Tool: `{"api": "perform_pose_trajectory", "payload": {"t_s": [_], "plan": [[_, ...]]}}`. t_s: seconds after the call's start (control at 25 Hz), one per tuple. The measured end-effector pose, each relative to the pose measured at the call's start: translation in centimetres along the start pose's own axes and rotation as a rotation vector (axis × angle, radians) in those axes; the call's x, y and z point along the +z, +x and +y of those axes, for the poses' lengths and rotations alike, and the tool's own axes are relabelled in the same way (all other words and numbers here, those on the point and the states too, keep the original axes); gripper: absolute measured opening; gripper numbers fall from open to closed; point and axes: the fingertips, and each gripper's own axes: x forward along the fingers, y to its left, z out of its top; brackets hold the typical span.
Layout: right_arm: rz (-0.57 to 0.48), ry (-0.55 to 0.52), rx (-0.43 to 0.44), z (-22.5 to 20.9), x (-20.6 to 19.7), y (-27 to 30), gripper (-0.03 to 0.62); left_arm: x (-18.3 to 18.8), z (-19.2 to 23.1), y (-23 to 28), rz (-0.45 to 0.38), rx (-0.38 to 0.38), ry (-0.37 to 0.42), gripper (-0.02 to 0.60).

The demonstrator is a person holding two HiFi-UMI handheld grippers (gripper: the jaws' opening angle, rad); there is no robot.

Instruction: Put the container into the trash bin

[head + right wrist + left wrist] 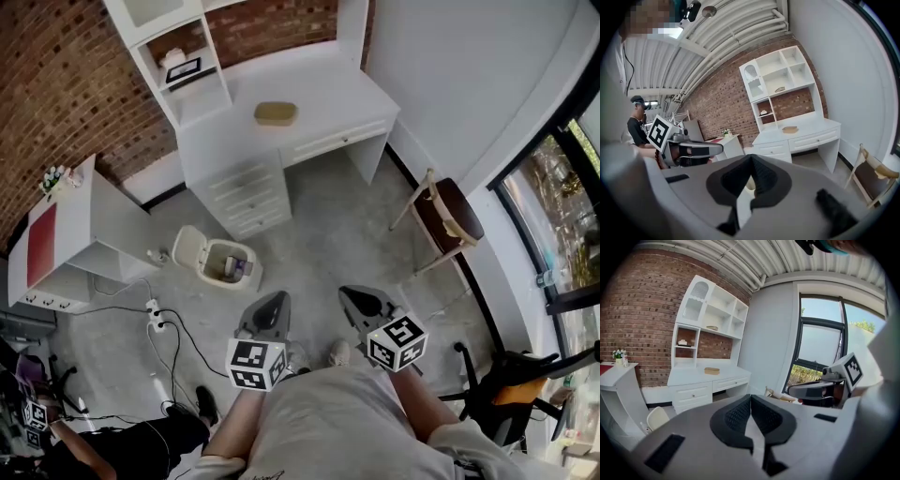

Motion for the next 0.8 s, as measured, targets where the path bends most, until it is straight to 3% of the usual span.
{"api": "perform_pose_trajectory", "payload": {"t_s": [0.4,0.8], "plan": [[-0.032,0.081,-0.016,1.2,0.2,1.4,0.026,0.3,2.2,-0.8,-0.006,-0.023,-0.007,0.015],[-0.043,0.065,-0.068,1.4,1.5,4.9,0.026,0.5,7.1,-2.0,0.003,-0.034,0.006,0.015]]}}
